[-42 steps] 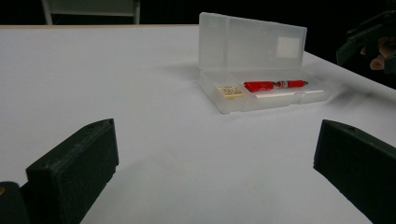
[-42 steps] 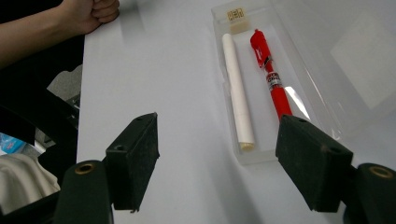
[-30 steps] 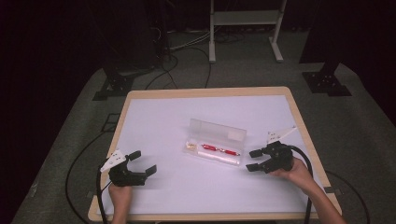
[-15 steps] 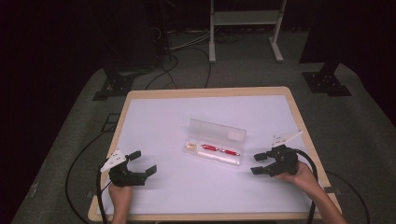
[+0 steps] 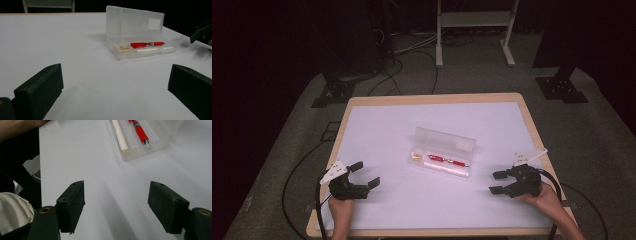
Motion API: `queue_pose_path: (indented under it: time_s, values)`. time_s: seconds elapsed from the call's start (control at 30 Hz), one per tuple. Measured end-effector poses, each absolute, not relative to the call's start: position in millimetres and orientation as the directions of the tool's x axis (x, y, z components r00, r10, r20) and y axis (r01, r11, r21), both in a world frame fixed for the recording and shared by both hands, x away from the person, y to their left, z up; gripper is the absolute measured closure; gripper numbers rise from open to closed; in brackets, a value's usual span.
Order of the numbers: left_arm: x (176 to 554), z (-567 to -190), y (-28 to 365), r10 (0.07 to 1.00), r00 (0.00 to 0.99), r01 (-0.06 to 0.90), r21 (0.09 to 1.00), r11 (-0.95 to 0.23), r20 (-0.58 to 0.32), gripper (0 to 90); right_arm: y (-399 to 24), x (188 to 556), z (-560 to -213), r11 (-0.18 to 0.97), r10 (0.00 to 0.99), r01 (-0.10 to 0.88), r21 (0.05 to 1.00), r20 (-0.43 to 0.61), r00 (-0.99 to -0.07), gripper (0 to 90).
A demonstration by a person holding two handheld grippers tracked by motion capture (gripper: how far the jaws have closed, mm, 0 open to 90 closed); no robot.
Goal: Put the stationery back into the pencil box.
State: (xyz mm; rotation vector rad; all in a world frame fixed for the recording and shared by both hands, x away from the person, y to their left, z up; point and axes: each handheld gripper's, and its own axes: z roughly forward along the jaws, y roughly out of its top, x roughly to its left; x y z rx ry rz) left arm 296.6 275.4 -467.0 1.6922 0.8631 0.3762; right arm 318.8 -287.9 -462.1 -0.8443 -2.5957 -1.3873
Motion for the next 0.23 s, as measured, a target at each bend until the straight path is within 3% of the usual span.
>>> queue_pose_path:
  time_s: [0.23]
  values:
    - [297,-467,275,0.712,0.677,0.348,0.933,-0.087,-0.186,0.0,-303,293,-476,0.357,0.461,0.493,0.794,0.309,-0.832,28.2]
